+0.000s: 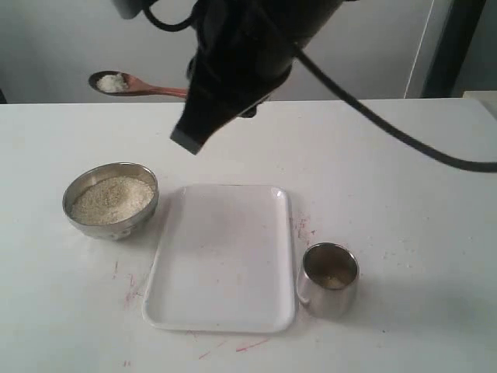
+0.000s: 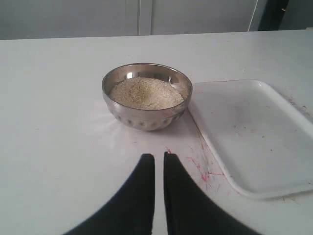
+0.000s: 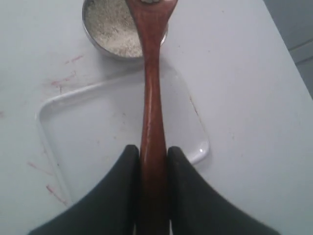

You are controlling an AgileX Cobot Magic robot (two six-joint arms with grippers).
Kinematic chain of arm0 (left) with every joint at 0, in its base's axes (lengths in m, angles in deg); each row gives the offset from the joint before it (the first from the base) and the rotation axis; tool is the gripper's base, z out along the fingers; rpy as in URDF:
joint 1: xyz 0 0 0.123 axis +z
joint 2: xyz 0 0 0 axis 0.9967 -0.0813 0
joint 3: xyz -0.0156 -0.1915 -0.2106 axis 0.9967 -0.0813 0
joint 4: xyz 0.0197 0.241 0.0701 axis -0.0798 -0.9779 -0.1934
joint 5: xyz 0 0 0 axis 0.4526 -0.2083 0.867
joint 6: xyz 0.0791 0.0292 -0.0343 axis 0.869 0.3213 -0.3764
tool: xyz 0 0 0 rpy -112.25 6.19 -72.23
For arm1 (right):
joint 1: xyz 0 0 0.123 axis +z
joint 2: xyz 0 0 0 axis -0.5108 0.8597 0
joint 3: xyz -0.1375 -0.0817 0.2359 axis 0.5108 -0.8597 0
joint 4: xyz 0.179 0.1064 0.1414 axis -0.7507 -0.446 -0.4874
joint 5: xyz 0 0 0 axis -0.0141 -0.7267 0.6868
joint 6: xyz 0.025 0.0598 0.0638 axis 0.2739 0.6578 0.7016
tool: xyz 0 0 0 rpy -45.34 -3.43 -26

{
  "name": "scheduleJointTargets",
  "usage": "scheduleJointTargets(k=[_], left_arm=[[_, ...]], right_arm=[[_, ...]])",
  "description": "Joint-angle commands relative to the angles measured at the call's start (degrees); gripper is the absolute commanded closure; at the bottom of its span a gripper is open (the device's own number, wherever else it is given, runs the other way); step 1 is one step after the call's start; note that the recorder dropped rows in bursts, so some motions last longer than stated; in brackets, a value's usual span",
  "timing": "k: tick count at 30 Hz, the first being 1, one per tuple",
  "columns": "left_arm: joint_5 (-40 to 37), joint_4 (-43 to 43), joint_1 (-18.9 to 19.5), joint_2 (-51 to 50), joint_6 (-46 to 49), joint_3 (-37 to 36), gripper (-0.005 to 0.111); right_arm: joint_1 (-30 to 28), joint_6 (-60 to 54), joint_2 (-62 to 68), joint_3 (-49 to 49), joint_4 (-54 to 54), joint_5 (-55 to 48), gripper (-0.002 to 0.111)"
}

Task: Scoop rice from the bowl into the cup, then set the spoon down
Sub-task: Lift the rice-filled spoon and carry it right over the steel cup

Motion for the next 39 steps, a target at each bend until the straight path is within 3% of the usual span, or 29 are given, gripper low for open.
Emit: scheduleJointTargets(k=[1, 8, 24, 31, 39], left_arm=[[0.2, 0.5, -0.4, 0.0, 0.0, 0.4, 0.092], [0.2, 0.5, -0.4, 0.0, 0.0, 0.4, 0.092], [0.2, 0.5, -0.4, 0.0, 0.0, 0.4, 0.092], [0.2, 0.5, -0.4, 0.0, 0.0, 0.4, 0.092], [0.2, 0.5, -0.4, 0.0, 0.0, 0.4, 0.092]], right_arm=[[-0.5, 2.1, -6.0, -5.0, 3.1, -2.6, 0.108], [-0.5, 6.6, -13.6, -10.9, 6.4, -9.6, 0.108], [-0.5, 11.5, -31.8, -28.1, 6.9, -9.6, 0.108], [-0.5, 14.5, -37.9, -38.2, 8.0, -8.2, 0.108], [-0.5, 16.8, -45.2, -52.9, 9.4, 0.7, 0.108]])
